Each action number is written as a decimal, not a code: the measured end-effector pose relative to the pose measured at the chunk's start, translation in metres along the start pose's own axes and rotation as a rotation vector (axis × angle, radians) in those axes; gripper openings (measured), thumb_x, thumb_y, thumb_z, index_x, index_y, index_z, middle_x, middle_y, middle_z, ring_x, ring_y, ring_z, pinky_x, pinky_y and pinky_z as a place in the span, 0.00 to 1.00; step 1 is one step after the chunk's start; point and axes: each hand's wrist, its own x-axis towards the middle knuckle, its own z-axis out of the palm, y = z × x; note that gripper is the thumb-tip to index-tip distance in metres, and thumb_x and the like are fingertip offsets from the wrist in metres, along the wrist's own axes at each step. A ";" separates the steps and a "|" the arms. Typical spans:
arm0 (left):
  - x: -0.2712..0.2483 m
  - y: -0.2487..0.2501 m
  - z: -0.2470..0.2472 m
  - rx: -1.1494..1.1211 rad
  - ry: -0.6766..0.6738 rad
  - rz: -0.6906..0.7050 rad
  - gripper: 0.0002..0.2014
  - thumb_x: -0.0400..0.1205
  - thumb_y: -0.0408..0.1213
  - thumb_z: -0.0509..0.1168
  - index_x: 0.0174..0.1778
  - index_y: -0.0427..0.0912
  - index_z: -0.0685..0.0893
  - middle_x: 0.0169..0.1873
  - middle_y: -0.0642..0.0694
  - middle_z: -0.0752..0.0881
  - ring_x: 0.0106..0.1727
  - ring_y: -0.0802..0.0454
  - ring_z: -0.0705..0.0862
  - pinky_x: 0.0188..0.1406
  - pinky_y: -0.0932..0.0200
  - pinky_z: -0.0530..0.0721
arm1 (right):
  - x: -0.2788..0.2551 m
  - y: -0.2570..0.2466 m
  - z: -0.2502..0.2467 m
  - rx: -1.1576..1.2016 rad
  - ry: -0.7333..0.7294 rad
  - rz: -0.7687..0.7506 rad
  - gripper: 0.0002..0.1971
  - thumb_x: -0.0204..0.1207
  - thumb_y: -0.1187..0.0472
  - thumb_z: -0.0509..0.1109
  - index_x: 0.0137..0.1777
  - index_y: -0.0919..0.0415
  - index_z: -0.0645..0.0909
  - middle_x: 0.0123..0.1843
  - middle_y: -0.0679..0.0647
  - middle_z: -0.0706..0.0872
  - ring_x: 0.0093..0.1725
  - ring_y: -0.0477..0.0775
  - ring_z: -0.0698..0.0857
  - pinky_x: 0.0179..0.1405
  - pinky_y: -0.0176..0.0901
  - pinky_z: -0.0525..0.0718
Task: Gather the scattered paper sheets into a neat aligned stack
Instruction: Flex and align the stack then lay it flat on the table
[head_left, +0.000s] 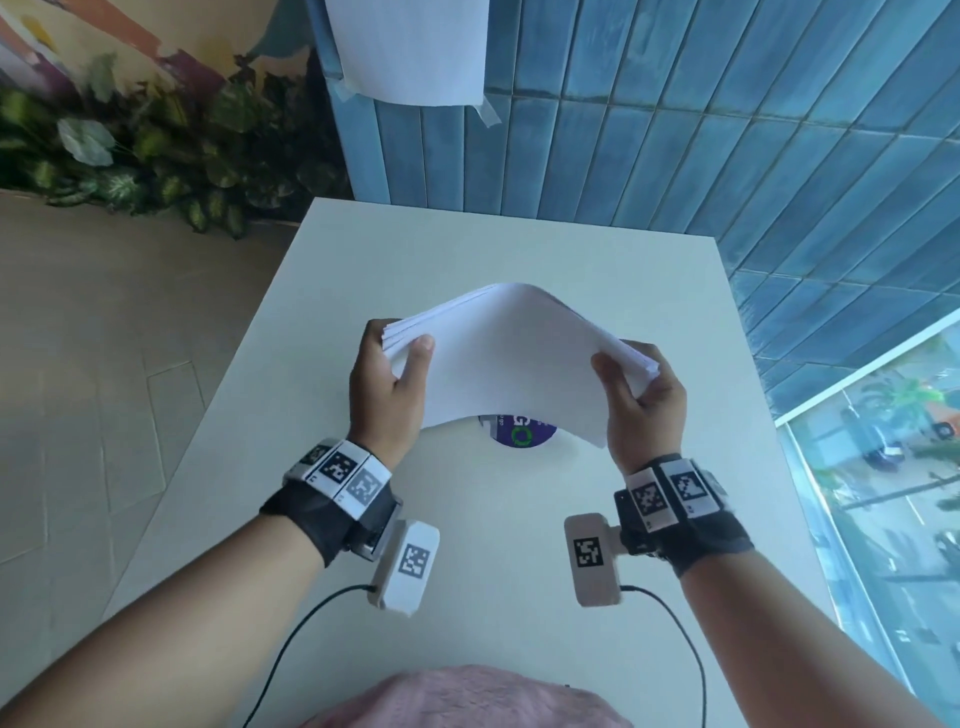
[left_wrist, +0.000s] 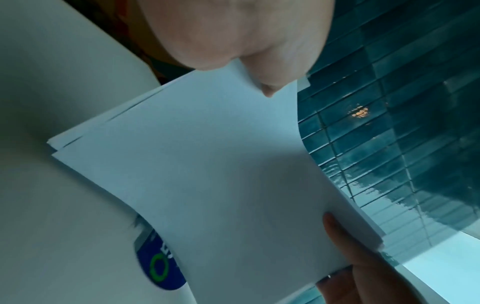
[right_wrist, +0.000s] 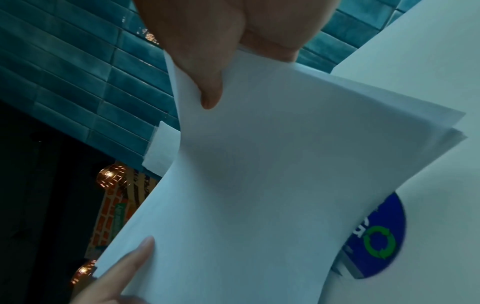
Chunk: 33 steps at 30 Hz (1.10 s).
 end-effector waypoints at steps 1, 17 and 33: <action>-0.002 -0.005 -0.001 -0.017 0.010 -0.021 0.08 0.82 0.35 0.67 0.53 0.47 0.76 0.47 0.56 0.84 0.51 0.52 0.84 0.57 0.55 0.83 | -0.002 0.003 -0.002 -0.015 0.006 0.005 0.04 0.73 0.61 0.72 0.46 0.53 0.81 0.38 0.41 0.85 0.35 0.31 0.81 0.37 0.29 0.78; 0.010 -0.030 -0.006 -0.131 -0.014 -0.100 0.16 0.76 0.37 0.72 0.56 0.54 0.79 0.56 0.49 0.88 0.60 0.51 0.87 0.66 0.47 0.82 | 0.004 0.022 -0.005 -0.027 -0.023 0.078 0.14 0.69 0.65 0.77 0.52 0.55 0.79 0.44 0.43 0.86 0.42 0.31 0.85 0.41 0.22 0.81; 0.001 -0.062 -0.005 0.038 -0.119 -0.166 0.16 0.78 0.31 0.70 0.62 0.39 0.81 0.54 0.48 0.88 0.56 0.51 0.87 0.50 0.67 0.81 | 0.002 0.039 -0.005 -0.172 -0.051 0.122 0.11 0.71 0.67 0.74 0.49 0.58 0.76 0.45 0.55 0.84 0.44 0.56 0.82 0.33 0.23 0.74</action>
